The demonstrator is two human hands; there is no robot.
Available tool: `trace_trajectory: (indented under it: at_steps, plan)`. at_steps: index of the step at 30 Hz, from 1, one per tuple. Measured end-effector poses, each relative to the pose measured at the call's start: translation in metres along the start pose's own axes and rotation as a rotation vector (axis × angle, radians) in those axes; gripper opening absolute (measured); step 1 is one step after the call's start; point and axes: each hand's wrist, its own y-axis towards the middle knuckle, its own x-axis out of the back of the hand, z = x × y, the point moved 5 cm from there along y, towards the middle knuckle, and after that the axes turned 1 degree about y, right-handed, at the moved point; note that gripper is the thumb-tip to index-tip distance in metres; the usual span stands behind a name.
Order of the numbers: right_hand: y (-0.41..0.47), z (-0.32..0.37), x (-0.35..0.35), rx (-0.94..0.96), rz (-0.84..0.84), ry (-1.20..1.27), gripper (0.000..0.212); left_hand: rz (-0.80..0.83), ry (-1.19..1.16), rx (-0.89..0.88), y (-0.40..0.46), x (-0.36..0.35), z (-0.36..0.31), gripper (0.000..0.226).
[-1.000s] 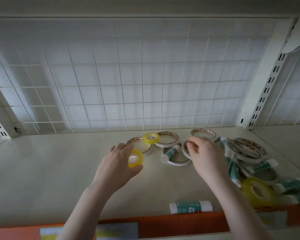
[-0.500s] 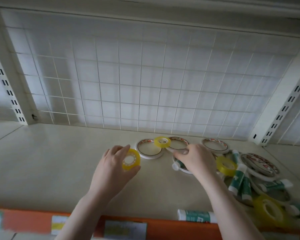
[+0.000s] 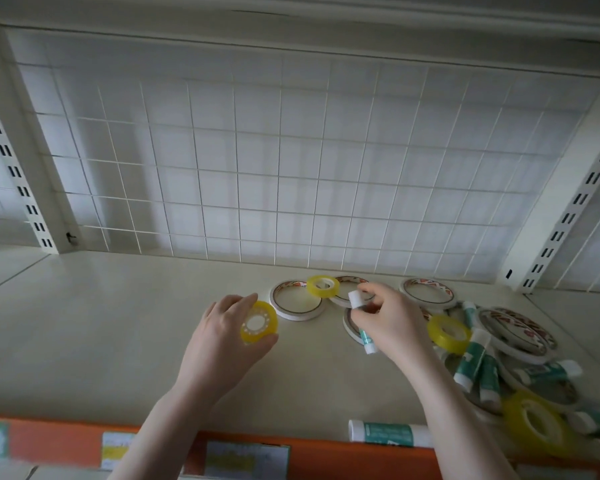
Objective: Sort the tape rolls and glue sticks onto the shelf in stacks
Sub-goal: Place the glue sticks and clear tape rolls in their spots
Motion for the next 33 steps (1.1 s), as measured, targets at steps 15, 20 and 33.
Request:
trace_trajectory:
  at_steps: [15, 20, 33]
  plan:
    - [-0.046, 0.079, -0.03, 0.422, -0.169, 0.328, 0.019, -0.064, 0.123, 0.14, -0.035, 0.091, 0.04, 0.076]
    - [-0.073, 0.135, -0.07, 0.478, -0.113, 0.361, 0.018, -0.12, 0.141, 0.181, -0.052, 0.145, 0.084, 0.085]
    - [-0.119, 0.344, -0.224, 0.463, -0.099, 0.392, 0.012, -0.169, 0.181, 0.192, -0.065, 0.323, 0.272, 0.069]
